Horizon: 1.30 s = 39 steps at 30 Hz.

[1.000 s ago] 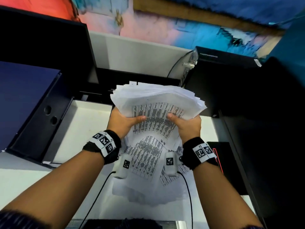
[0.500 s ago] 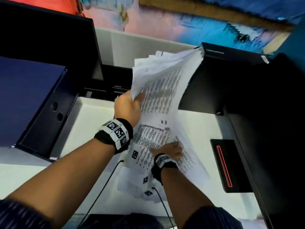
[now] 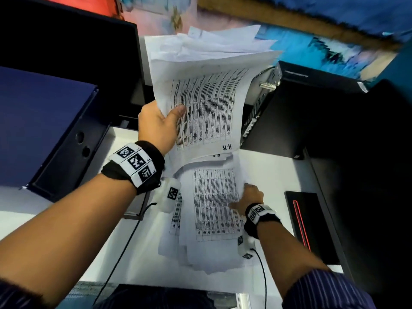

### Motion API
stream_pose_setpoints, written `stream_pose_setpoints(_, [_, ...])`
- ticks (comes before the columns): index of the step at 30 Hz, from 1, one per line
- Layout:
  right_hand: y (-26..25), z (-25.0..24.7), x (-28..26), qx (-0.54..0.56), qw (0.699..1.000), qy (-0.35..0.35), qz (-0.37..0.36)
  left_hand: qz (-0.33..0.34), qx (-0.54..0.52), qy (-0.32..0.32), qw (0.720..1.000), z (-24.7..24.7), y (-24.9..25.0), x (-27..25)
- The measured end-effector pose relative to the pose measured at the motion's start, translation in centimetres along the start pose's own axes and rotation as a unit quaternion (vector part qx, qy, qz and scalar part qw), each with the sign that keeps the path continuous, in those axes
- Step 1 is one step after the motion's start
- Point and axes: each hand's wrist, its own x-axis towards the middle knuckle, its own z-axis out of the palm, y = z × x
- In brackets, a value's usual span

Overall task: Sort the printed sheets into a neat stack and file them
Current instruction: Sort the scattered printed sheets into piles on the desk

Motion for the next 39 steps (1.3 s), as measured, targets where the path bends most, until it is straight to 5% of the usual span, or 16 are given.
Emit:
stream_pose_setpoints(8, [0.9,0.7,0.1,0.164,0.986,0.018,-0.014,-0.050,0.000,-0.008,0.999,0.3,-0.1,-0.6])
stream_pose_setpoints(13, [1.9,-4.9,-1.9,0.267,0.948,0.172,-0.011,-0.162,0.030,-0.018,0.986,1.4,-2.0,-1.8])
stream_pose_setpoints(19, [2.1,-15.0,-6.7,0.226,0.904,0.349,-0.098,-0.358,0.150,-0.170,0.906,3.1,-6.1,-4.3])
stream_pose_setpoints(22, [2.2,-18.1,-8.1,0.298,0.863,0.382,-0.143,-0.383,0.207,-0.244,0.867,4.3,-8.0,-5.5])
stream_pose_setpoints(26, [2.6,-16.2,-6.1,0.441,0.836,0.292,-0.146,-0.366,0.232,-0.259,0.863,5.4,-9.7,-6.7])
stream_pose_setpoints(32, [3.1,-2.6,0.3,0.445,0.894,0.054,-0.017,-0.398,0.144,-0.212,0.881,5.3,-11.3,-6.7])
stream_pose_setpoints(35, [3.5,2.5,3.1,0.377,0.926,0.020,-0.008,-0.407,0.121,-0.206,0.882,5.1,-11.5,-7.1])
stream_pose_setpoints(39, [-0.1,3.4,1.7,0.342,0.937,0.030,-0.056,-0.374,0.100,-0.225,0.894,5.4,-13.6,-8.1])
